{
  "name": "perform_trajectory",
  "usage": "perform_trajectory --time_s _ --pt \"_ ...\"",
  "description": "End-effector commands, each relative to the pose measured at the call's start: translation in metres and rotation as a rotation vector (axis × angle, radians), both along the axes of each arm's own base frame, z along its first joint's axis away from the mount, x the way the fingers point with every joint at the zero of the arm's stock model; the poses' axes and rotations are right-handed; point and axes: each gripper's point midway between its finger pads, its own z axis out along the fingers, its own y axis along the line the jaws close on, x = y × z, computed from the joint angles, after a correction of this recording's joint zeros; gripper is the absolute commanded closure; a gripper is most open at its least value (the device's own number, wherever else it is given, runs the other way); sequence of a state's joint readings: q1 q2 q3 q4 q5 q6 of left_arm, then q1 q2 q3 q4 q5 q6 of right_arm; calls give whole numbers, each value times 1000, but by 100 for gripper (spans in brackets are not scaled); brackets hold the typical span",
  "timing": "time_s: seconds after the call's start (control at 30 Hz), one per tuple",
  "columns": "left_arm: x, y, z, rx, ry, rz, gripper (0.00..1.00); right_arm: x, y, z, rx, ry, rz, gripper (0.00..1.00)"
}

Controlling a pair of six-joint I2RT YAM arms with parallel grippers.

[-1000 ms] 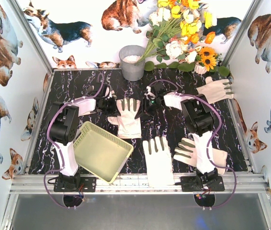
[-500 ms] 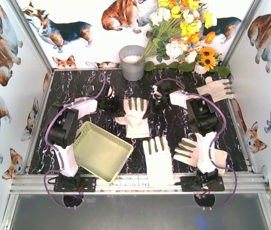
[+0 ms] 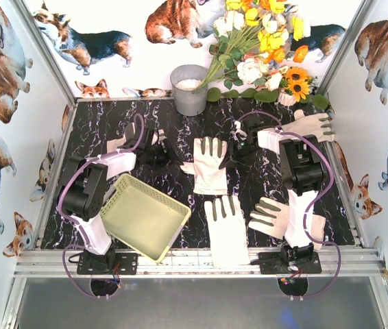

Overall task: Put the gloves into the storage basket
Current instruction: Move the glove to the center of the board, then pick up the glove from the center of the board.

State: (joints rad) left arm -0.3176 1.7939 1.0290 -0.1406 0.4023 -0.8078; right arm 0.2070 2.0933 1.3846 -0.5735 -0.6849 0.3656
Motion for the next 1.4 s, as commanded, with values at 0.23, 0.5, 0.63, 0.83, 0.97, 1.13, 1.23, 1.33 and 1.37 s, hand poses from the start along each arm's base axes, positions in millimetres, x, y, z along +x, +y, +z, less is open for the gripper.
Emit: perform_trajectory --time_s 0.23,0.5,0.63,0.83,0.97,1.13,1.23,1.33,1.37 --pt "-7 -57 2 -158 12 -24 36 7 5 18 20 -66 1 100" --pt "-7 -64 -23 -113 30 3 36 9 8 20 42 -61 -15 100" --pt "-9 -70 -35 -88 40 -1 37 11 10 19 57 -54 -24 100" --pt "-15 -66 -50 -42 48 7 39 10 11 19 59 -51 -24 100" --pt "-17 -67 -52 -20 41 -8 42 10 12 17 66 -44 -27 100" --pt "-16 -72 -53 -16 26 -34 47 11 13 18 75 -44 -31 100" --pt "-14 -77 -53 -19 16 -46 51 10 13 17 78 -41 -33 100" --pt "-13 -82 -55 -23 12 -59 56 10 13 17 82 -37 -37 100" --pt "-13 -83 -56 -24 12 -63 58 9 14 16 84 -36 -36 100"
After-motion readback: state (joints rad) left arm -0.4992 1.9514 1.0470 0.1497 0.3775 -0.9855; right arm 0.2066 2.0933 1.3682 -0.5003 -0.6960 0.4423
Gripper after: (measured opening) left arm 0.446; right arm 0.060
